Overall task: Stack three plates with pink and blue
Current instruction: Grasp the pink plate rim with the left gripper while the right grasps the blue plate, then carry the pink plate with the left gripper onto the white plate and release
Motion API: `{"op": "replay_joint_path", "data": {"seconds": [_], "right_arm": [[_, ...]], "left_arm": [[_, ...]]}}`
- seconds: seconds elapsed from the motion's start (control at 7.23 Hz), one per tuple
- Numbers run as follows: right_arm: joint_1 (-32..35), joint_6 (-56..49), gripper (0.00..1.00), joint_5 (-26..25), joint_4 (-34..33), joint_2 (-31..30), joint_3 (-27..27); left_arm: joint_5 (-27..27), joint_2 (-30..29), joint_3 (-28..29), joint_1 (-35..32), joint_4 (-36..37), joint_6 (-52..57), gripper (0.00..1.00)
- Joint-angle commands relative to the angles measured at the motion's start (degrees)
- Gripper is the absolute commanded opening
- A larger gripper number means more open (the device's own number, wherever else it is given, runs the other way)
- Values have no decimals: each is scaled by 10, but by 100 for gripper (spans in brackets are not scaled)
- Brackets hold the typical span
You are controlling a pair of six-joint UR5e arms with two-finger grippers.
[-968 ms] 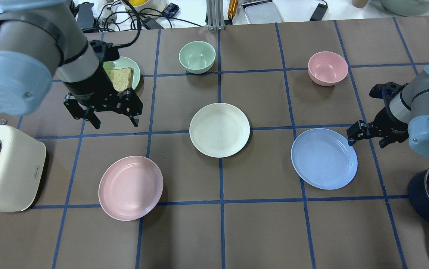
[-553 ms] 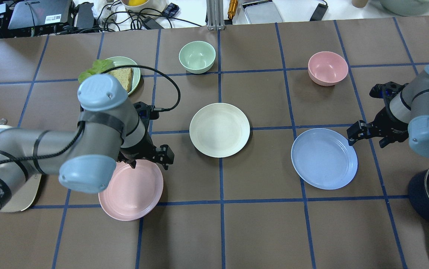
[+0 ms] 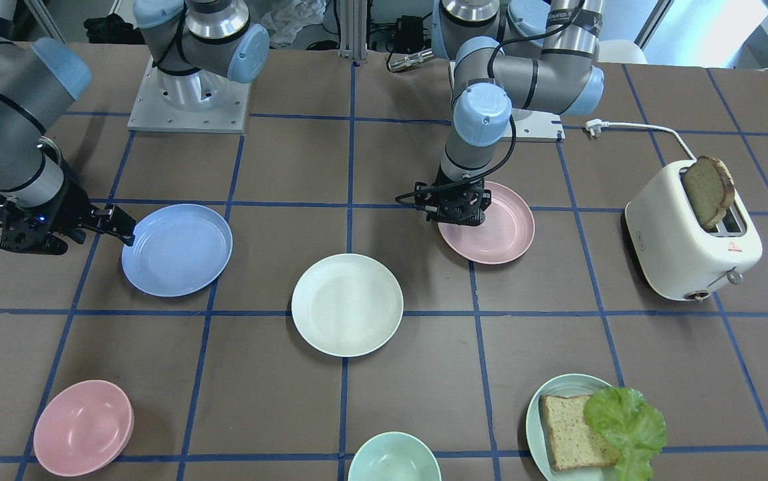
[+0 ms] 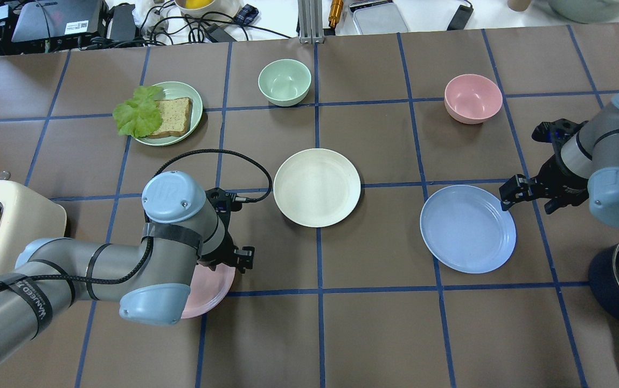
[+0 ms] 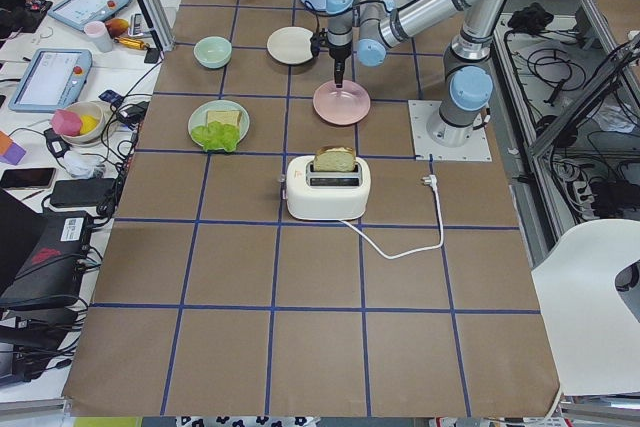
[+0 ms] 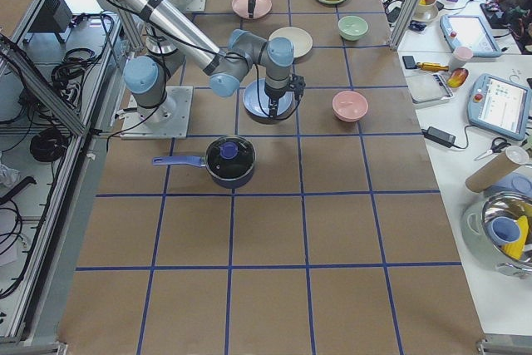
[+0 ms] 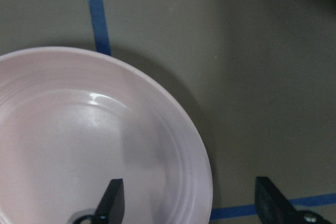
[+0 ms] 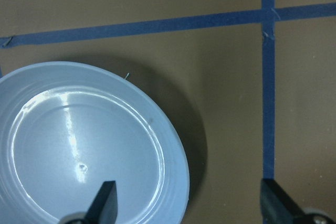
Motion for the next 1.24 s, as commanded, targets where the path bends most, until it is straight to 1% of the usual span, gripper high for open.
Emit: {"op": "replay_joint_path", "data": {"seconds": [0.0, 0.14, 0.28, 0.41, 0.55, 0.69, 0.83, 0.97, 1.11], "right_arm": [[0, 0, 95, 7, -1, 18, 0], [0, 0, 95, 7, -8, 28, 0], [0, 2, 96, 8, -29, 51, 6], [0, 2, 95, 8, -43, 60, 16], [0, 2, 89, 8, -55, 60, 21], [0, 1, 71, 7, -54, 61, 22], [0, 2, 49, 6, -48, 60, 22], [-1, 2, 27, 7, -48, 59, 25], [-1, 2, 10, 7, -47, 58, 26]], "left_arm": [[8, -9, -1, -9, 6, 0, 21], [8, -8, -1, -10, 6, 0, 10], [9, -9, -1, -10, 7, 0, 0], [13, -8, 2, -12, 12, 0, 0], [15, 2, 27, -12, 13, -11, 0], [47, -6, 89, -15, -41, -15, 0], [50, -16, 161, -23, -101, -21, 0], [50, -35, 221, -35, -135, -51, 0], [49, -64, 272, -54, -137, -106, 0]]}}
